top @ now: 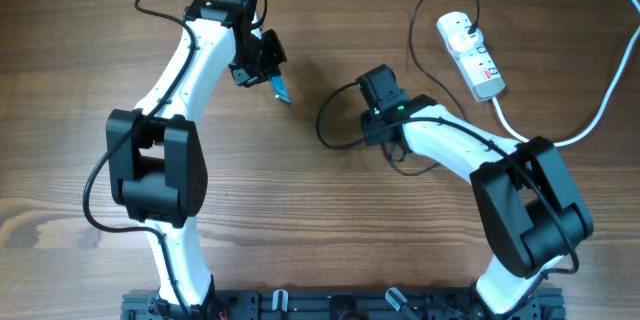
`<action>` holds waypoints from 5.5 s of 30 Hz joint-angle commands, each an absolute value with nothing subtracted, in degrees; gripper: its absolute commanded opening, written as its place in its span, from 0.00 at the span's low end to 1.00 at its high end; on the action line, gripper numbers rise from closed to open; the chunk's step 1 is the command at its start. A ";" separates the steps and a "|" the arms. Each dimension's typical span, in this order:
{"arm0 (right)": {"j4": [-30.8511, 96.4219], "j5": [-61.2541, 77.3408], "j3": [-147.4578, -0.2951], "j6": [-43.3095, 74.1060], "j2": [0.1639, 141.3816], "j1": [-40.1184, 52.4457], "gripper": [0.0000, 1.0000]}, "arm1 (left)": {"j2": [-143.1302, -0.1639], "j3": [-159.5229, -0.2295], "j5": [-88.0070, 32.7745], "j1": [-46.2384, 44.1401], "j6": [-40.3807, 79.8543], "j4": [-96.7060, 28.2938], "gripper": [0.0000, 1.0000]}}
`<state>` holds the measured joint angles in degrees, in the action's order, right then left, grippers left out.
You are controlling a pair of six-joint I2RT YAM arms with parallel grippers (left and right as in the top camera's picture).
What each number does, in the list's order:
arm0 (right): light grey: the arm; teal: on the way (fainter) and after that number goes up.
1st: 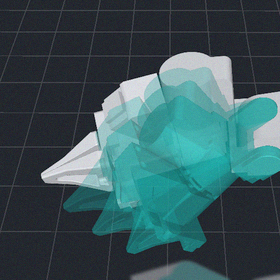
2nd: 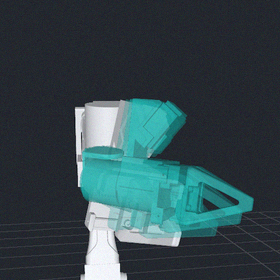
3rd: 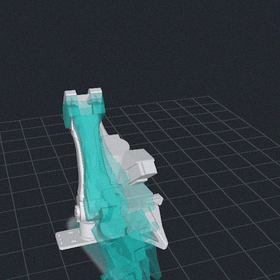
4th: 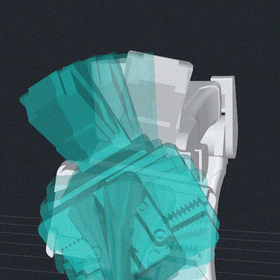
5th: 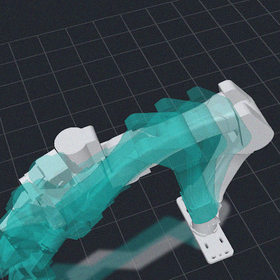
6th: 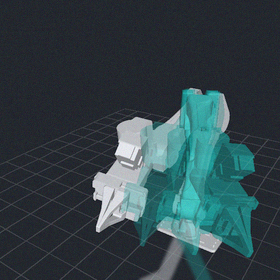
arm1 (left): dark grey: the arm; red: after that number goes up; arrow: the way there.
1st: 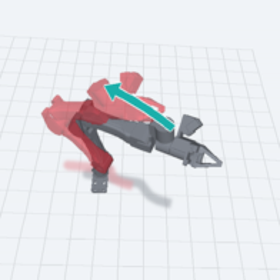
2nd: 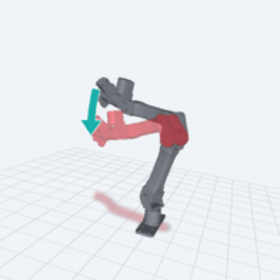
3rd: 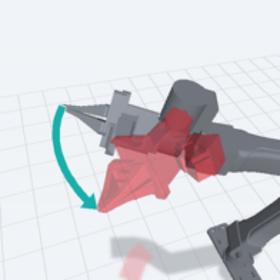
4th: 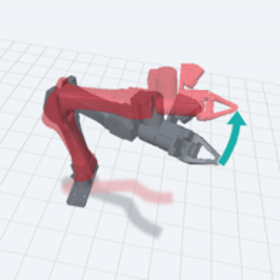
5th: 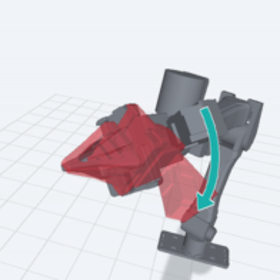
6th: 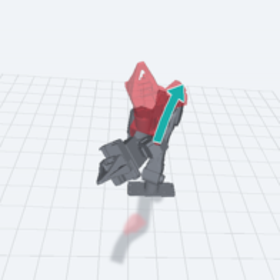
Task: Plug charger to phone and switch on socket
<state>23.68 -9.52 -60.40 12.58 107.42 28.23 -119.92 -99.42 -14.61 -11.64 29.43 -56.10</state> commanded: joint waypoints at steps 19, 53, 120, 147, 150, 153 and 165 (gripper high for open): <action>20.82 -7.75 -58.59 12.19 110.41 27.99 0.09 | -118.61 -99.20 -14.50 -11.79 28.77 -55.75 0.04; 21.96 14.50 -60.93 12.03 104.92 20.69 0.04 | -117.91 -99.22 -20.40 -10.52 29.19 -51.83 0.04; -47.13 66.61 -60.49 70.67 99.94 14.61 0.04 | -115.59 -99.22 -79.46 -10.48 64.03 9.02 0.04; -53.32 58.67 -60.49 76.84 99.94 13.32 0.04 | -115.59 -99.22 -79.70 -9.98 63.46 10.13 0.04; -53.32 56.71 -60.49 76.36 99.94 14.50 0.04 | -115.59 -99.22 -79.70 -10.02 63.46 10.11 0.04; -53.32 54.22 -60.49 75.11 99.94 15.79 0.04 | -115.59 -99.22 -79.70 -10.02 63.48 10.11 0.04; -53.17 49.95 -60.49 74.98 99.94 16.10 0.04 | -115.59 -99.22 -86.89 -10.02 63.24 10.13 0.04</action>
<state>-51.92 60.12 -59.35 75.85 100.49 16.47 -117.51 -98.89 -76.58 -8.49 64.20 10.37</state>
